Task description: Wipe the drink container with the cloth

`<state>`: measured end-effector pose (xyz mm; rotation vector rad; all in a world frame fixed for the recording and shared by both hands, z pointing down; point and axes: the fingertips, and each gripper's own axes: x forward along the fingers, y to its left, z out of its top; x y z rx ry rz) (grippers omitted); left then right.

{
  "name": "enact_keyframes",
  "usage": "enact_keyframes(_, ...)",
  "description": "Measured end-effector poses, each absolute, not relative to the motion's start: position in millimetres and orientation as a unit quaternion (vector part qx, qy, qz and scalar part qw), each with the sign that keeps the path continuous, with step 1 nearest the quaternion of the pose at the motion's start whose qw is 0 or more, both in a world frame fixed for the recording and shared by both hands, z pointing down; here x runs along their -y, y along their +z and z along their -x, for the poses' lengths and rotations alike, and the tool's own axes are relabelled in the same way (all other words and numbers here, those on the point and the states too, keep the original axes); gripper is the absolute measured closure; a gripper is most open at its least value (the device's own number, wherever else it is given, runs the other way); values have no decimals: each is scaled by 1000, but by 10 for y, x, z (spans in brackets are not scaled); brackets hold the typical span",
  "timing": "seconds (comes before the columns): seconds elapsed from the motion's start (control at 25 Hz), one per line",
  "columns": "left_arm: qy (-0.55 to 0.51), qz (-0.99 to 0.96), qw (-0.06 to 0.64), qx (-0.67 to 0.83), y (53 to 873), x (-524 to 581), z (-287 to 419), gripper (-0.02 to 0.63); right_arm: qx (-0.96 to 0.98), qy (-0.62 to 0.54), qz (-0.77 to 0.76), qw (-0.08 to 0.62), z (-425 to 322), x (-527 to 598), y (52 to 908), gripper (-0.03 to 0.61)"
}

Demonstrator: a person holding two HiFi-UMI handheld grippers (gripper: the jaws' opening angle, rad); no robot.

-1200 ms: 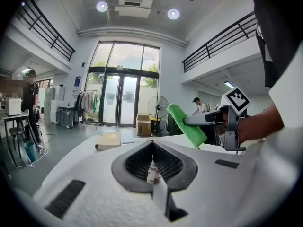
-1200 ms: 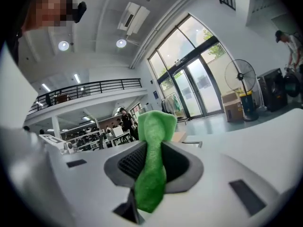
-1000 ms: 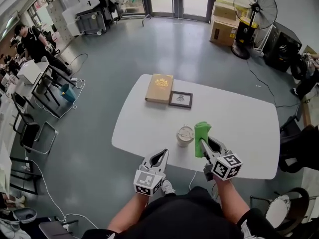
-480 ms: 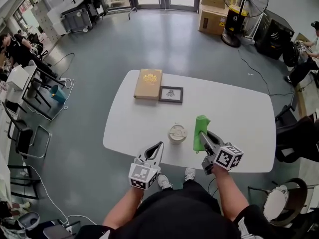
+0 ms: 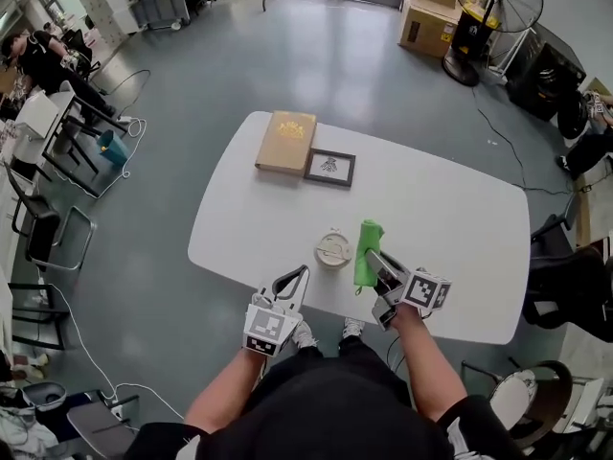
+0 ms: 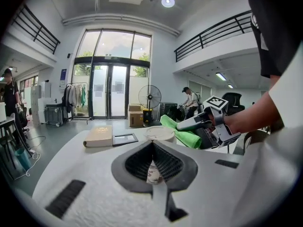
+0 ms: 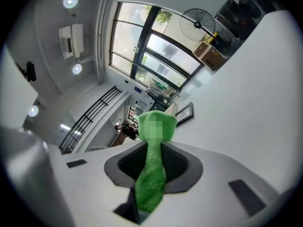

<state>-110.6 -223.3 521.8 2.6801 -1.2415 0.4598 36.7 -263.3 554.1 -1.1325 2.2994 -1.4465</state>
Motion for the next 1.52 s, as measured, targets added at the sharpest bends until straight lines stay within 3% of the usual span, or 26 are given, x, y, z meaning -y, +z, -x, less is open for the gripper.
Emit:
enact_keyframes(0.32, 161, -886, 79, 428, 5320, 2158, 1058, 604, -762, -525, 370, 84, -311, 2668, 5843, 482)
enact_keyframes(0.8, 165, -874, 107, 445, 5427, 2052, 1150, 604, -779, -510, 365, 6, -138, 2758, 6164, 480)
enact_keyframes(1.52, 191, -854, 132, 465, 5671, 1878, 1226, 604, -818, -372, 378, -223, -51, 2864, 6854, 479)
